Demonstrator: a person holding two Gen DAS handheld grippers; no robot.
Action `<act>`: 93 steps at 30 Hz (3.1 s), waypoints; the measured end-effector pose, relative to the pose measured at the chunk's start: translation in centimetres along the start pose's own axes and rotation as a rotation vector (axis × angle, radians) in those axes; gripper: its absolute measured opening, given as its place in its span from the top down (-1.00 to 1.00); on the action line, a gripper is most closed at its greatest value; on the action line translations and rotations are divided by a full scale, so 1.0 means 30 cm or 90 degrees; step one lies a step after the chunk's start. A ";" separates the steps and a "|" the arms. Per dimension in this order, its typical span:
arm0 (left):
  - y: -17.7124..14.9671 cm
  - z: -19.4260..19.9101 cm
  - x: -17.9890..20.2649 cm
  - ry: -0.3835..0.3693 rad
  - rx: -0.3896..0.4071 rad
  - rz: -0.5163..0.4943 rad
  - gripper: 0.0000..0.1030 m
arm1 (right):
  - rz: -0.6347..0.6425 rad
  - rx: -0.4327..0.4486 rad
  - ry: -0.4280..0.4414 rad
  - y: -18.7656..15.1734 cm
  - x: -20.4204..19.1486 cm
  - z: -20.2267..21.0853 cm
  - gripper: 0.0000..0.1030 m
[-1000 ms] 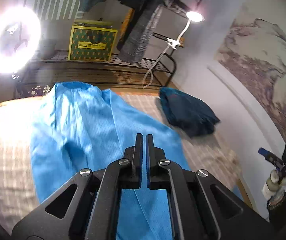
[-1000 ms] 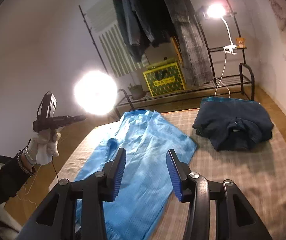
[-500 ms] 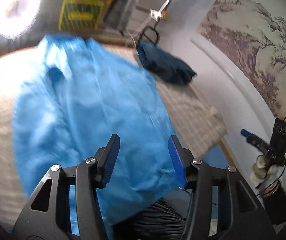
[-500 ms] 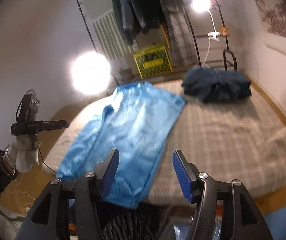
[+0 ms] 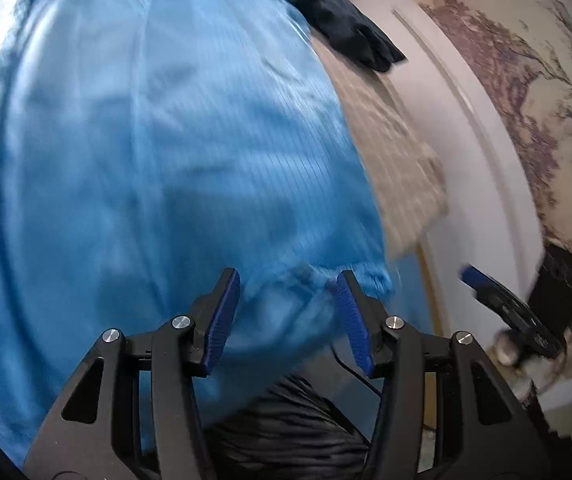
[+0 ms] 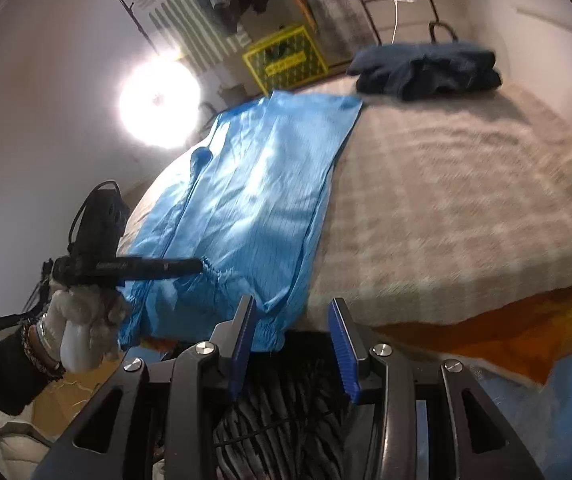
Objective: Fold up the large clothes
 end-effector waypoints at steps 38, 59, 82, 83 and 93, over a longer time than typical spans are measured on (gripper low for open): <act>-0.075 0.056 0.123 0.112 0.032 -0.207 0.02 | -0.100 -0.043 0.085 0.090 0.057 -0.178 0.06; 0.108 -0.300 0.312 0.309 0.023 -0.173 0.26 | -0.107 0.015 0.121 0.433 0.243 -0.164 -0.23; 0.163 -0.136 0.245 0.086 0.074 -0.002 0.95 | -0.265 -0.045 0.158 0.798 0.228 -0.840 0.69; 0.162 -0.130 0.244 0.082 0.075 -0.001 0.95 | -0.262 -0.047 0.150 0.802 0.218 -0.851 0.83; 0.119 -0.026 0.195 0.025 0.108 0.041 0.96 | -0.072 -0.041 0.035 0.898 -0.060 -0.779 1.00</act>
Point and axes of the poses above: each gripper's, at about its wrist camera, not at the fingertips, and z roughly against the way its jaws point, x to its right, y to its top, the point moved 6 cm from there along -z, roughly the way its jaws point, and after that the axes turned 8 degrees about -z, right-handed, at the moved point
